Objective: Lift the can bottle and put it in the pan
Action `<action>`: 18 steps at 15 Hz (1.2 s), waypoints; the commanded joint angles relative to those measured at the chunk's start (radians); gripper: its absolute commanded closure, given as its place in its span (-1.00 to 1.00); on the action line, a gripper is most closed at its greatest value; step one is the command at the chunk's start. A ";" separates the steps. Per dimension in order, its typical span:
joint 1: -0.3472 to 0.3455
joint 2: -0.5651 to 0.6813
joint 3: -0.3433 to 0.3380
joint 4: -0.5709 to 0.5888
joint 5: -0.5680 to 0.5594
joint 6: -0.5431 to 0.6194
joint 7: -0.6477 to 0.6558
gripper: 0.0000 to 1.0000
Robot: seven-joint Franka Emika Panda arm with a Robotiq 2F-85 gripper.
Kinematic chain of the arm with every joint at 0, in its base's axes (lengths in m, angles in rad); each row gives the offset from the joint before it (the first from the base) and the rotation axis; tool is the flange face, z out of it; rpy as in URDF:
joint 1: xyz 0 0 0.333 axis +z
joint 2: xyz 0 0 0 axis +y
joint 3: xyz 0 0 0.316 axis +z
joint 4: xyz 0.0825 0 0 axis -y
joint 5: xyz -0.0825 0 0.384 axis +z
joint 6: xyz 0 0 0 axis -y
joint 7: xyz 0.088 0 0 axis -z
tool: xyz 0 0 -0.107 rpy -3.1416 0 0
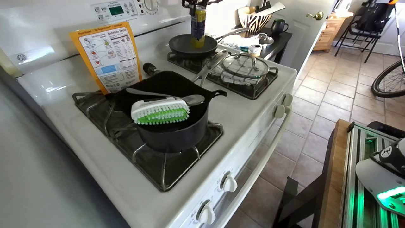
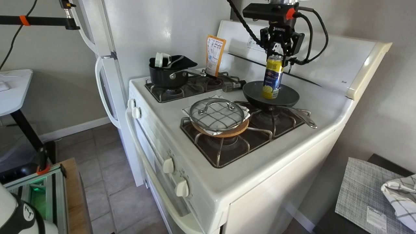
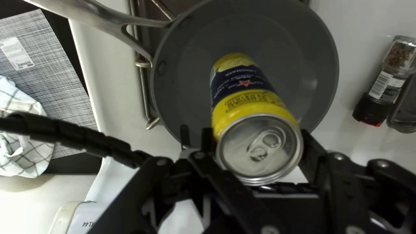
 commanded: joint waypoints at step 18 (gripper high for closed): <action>0.021 0.040 -0.013 0.041 -0.021 -0.040 0.021 0.24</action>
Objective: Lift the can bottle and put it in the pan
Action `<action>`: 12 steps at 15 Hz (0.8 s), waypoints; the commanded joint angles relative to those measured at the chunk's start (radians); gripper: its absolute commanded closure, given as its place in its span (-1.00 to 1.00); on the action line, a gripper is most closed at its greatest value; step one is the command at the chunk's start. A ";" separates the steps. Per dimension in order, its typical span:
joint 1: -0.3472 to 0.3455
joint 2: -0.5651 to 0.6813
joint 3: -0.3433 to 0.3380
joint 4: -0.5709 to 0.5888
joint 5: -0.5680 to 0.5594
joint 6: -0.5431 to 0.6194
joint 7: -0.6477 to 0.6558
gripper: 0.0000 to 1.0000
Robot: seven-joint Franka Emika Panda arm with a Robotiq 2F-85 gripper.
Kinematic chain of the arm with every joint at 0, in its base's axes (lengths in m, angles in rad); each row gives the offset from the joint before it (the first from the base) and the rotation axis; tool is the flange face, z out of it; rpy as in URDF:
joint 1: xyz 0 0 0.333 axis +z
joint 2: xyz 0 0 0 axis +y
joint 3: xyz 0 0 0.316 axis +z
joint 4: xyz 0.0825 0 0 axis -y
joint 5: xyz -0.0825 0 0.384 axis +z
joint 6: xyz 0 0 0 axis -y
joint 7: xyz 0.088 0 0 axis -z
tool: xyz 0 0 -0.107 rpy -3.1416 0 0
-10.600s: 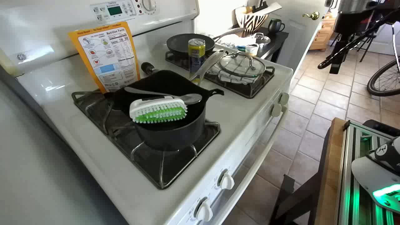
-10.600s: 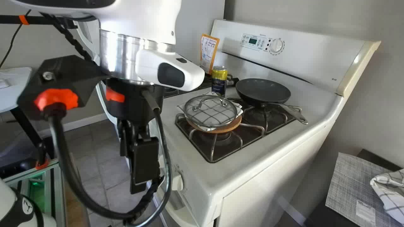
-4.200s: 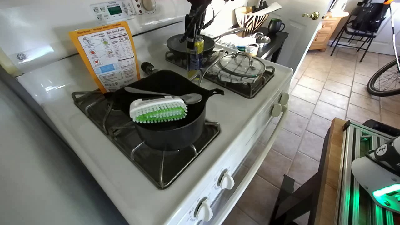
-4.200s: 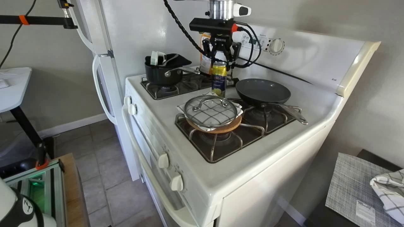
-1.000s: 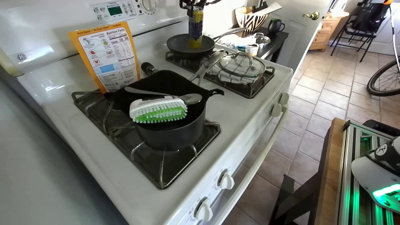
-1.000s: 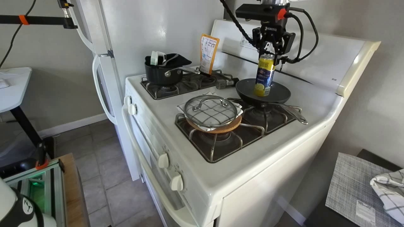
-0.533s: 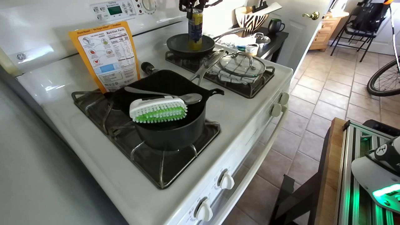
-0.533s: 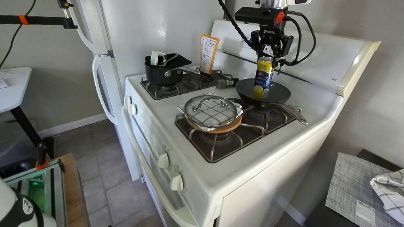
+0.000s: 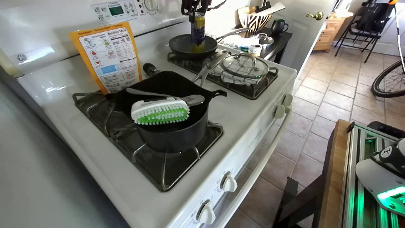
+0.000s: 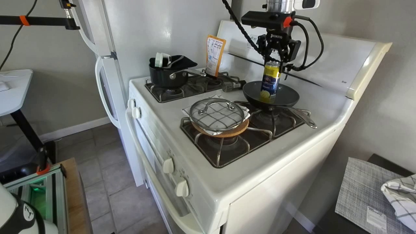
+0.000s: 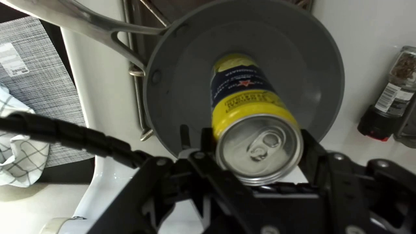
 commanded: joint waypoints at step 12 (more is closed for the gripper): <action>0.007 0.019 -0.013 0.045 -0.003 -0.043 0.021 -0.96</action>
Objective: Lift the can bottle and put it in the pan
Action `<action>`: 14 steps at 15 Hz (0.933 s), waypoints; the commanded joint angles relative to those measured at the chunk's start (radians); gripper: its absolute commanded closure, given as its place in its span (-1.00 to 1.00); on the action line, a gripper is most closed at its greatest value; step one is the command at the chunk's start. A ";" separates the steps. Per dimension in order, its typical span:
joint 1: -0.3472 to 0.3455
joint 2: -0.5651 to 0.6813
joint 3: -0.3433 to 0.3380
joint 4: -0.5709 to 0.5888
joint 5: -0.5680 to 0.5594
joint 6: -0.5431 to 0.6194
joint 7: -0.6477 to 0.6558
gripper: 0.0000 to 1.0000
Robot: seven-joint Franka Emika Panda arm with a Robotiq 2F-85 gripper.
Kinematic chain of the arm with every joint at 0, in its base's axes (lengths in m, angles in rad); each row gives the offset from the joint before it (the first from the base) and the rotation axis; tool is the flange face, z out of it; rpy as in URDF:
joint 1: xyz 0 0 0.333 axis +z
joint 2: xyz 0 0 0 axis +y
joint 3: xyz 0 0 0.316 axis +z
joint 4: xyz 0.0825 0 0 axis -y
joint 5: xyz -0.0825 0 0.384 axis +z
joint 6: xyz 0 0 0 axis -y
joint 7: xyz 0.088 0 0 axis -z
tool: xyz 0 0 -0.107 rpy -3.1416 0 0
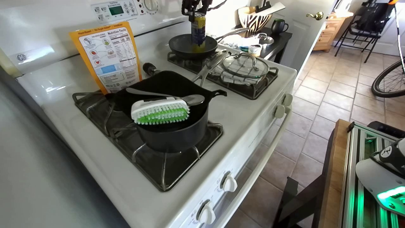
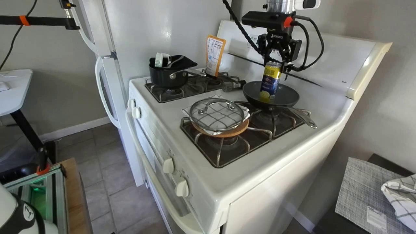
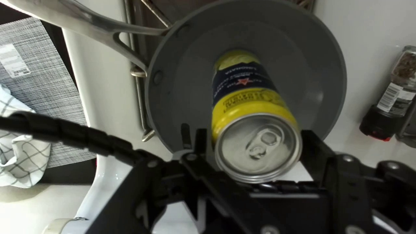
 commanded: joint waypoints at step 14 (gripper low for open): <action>0.098 -0.142 0.000 0.020 -0.134 0.061 0.015 -1.00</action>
